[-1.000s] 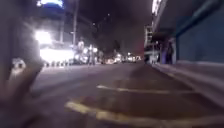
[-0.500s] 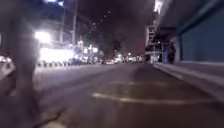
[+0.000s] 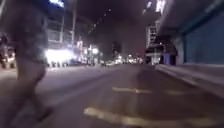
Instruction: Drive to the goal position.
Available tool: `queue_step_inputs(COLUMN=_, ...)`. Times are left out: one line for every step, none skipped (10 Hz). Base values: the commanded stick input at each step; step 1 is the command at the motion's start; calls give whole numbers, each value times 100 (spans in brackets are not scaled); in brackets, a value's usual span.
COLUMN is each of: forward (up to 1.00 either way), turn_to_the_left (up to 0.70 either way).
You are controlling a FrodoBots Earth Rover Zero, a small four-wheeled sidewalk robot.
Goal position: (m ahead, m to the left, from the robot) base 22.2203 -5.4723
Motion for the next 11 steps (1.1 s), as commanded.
queue_step_inputs(forward=100, turn_to_the_left=0)
queue_step_inputs(forward=100, turn_to_the_left=0)
queue_step_inputs(forward=100, turn_to_the_left=0)
queue_step_inputs(forward=100, turn_to_the_left=0)
queue_step_inputs(forward=100, turn_to_the_left=0)
queue_step_inputs(forward=100, turn_to_the_left=0)
queue_step_inputs(forward=100, turn_to_the_left=0)
queue_step_inputs(forward=100, turn_to_the_left=0)
queue_step_inputs(forward=100, turn_to_the_left=0)
queue_step_inputs(forward=98, turn_to_the_left=0)
queue_step_inputs(forward=100, turn_to_the_left=0)
